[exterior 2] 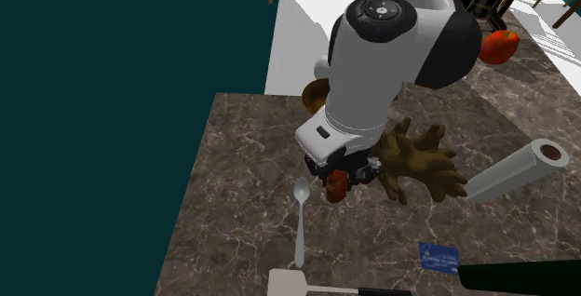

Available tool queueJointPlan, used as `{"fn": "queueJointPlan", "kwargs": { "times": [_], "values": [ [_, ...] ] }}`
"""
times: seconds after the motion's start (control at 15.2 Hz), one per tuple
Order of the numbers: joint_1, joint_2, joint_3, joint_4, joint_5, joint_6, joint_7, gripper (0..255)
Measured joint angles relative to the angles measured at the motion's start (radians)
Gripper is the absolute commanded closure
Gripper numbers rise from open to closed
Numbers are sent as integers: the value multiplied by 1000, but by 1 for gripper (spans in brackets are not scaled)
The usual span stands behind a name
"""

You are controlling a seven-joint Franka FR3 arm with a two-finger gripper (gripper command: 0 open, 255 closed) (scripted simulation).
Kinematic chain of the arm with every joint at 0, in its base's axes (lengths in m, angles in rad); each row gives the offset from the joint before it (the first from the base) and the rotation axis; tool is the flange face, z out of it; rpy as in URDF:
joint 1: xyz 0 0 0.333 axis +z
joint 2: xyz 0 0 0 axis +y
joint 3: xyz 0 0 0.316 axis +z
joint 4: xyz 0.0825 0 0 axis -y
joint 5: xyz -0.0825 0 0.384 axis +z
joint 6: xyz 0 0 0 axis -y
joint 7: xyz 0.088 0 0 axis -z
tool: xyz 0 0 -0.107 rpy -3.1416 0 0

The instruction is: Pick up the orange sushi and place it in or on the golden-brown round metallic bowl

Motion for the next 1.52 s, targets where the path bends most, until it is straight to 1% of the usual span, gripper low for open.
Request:
{"fn": "queueJointPlan", "kwargs": {
  "times": [0.13, 0.33, 0.79, 1.06, 1.52],
  "values": [
    [2, -86, -18, -75, 12, -12, -20, 255],
    [4, -196, -47, -158, 21, -41, -49, 255],
    [7, -464, -124, -345, 12, -132, -117, 255],
    [5, -605, -167, -424, -10, -198, -150, 255],
    [-7, -834, -254, -496, -76, -361, -210, 255]
  ]
}}
